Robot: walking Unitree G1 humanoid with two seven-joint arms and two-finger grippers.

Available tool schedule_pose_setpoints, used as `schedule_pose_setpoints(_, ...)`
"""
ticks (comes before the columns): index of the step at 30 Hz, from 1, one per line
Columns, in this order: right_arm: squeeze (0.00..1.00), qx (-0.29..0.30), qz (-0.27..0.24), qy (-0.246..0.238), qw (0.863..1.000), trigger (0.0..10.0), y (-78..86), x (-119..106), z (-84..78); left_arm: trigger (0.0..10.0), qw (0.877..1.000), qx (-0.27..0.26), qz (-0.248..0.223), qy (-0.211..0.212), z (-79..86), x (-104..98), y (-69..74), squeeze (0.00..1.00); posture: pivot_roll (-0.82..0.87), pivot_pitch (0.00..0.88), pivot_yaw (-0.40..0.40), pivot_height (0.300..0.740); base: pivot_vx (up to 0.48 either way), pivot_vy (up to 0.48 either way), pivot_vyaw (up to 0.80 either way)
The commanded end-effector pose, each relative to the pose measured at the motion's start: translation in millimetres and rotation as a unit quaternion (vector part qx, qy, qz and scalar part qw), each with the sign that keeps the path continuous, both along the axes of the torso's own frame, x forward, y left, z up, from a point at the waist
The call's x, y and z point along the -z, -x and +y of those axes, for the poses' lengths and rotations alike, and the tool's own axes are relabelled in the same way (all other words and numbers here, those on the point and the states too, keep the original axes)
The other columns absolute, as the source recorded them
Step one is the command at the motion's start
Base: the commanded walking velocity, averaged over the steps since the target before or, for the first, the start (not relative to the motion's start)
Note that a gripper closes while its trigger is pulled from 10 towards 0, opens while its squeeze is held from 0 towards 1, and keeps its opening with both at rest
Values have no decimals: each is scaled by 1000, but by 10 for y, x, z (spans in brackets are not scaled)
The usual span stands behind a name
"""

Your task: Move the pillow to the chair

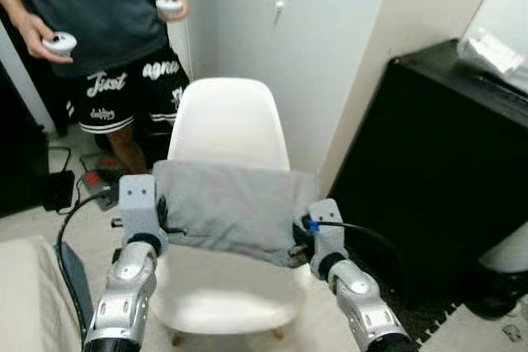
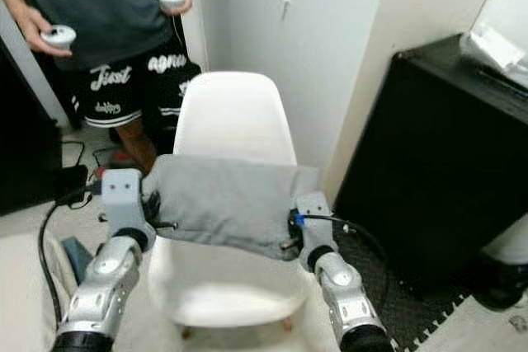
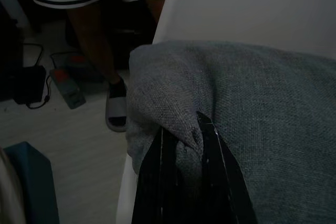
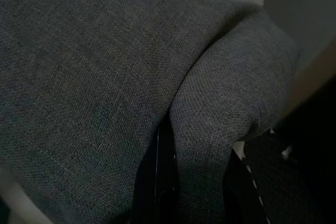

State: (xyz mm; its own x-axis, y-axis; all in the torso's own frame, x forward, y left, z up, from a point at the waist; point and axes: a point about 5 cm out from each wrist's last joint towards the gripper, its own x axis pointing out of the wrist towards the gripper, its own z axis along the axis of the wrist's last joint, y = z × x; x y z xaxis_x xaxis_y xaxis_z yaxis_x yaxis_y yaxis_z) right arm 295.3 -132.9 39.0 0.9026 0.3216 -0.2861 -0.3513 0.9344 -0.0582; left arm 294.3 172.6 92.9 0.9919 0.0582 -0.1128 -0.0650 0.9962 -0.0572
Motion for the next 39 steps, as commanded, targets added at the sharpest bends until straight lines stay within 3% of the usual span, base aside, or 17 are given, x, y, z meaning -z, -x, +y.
schedule_pose_setpoints(1, 0, -10, -18, -3, 1000, 10000, -20, -61, 23, 10000, 1000, 24, -9, 3, -131, -38, -20, 0, 27, 51, -26, 740, 0, 0, 0)
schedule_pose_setpoints(27, 0, 1, -26, -17, 1000, 10000, -58, -103, 18, 10000, 1000, 13, -7, -10, -93, -26, -31, 0, 28, 62, -29, 740, 0, 0, 0)
schedule_pose_setpoints(39, 0, 4, -21, -21, 1000, 10000, -18, -72, -7, 10000, 1000, 15, -4, -9, -116, -9, -45, 0, 25, 74, -31, 677, 0, 0, 0)
